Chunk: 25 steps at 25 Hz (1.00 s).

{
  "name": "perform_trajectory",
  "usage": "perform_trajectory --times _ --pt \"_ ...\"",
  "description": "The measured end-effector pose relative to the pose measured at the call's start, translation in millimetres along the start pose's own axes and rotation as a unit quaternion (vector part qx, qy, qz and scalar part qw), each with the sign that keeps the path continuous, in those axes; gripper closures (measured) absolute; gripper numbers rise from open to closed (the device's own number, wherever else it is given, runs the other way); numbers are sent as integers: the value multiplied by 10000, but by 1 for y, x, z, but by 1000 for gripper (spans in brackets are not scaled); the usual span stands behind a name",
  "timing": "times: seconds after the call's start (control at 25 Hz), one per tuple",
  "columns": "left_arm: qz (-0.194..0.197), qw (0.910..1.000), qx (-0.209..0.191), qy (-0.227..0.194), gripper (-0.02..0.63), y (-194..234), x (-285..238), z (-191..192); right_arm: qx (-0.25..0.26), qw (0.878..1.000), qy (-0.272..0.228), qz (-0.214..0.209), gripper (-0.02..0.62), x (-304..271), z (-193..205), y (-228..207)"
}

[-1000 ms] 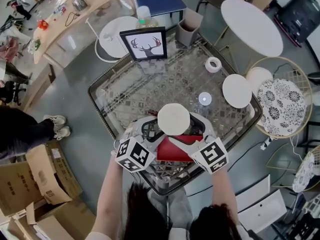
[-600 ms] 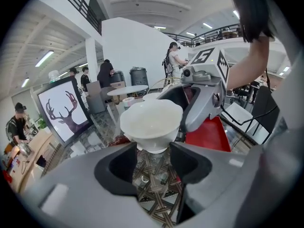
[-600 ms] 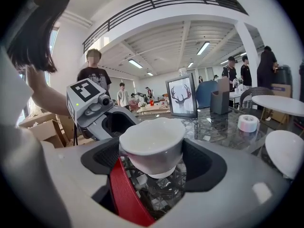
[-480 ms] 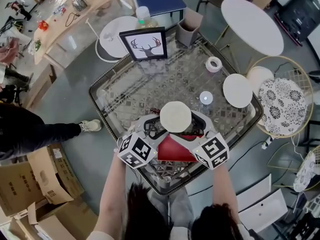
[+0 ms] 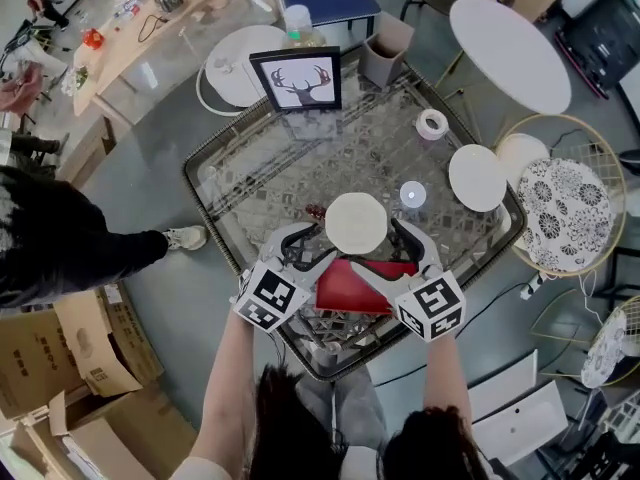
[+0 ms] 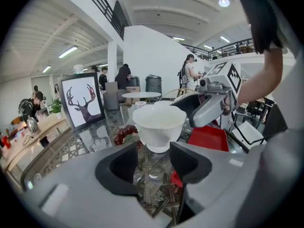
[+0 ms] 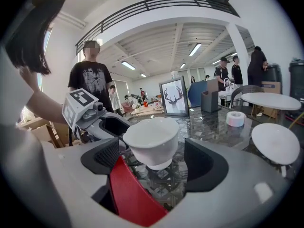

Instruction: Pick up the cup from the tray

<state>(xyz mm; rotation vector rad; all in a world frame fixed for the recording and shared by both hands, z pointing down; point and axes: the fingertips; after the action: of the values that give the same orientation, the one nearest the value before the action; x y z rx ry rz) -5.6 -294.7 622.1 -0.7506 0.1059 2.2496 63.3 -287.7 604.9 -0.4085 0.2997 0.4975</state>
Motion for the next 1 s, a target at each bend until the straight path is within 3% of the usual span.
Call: perform_trajectory --times 0.16,0.36,0.48,0.56,0.64,0.8,1.0 --pt "-83 9973 660 -303 393 -3 25 -5 -271 9991 -307 143 155 31 0 13" --pt "-297 9840 1510 -895 403 -9 62 -34 -267 9969 -734 18 197 50 -26 40" --pt "-520 9725 1983 -1109 580 -4 72 -46 -27 9977 -676 106 219 48 -40 52" --pt "-539 9669 2219 -1140 606 -9 82 -50 -120 9975 -661 199 239 52 -45 62" --pt "-458 9646 2246 -1301 606 -17 97 -66 -135 9971 -721 226 343 58 -55 75" --pt "-376 9713 1797 -1511 606 -40 123 -99 84 9961 -788 384 572 74 -79 101" --pt "-206 9735 1572 -1647 606 -59 146 -131 390 9953 -851 262 572 94 -112 134"
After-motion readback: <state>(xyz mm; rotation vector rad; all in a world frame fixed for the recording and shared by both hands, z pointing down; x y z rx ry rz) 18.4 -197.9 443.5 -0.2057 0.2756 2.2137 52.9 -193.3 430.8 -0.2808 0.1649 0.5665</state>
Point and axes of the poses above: the fingertips, and each gripper's own axes: x backward along the fingers, y to its left, z out of its underside, and after that the axes turned 14 degrees about -z, right-handed
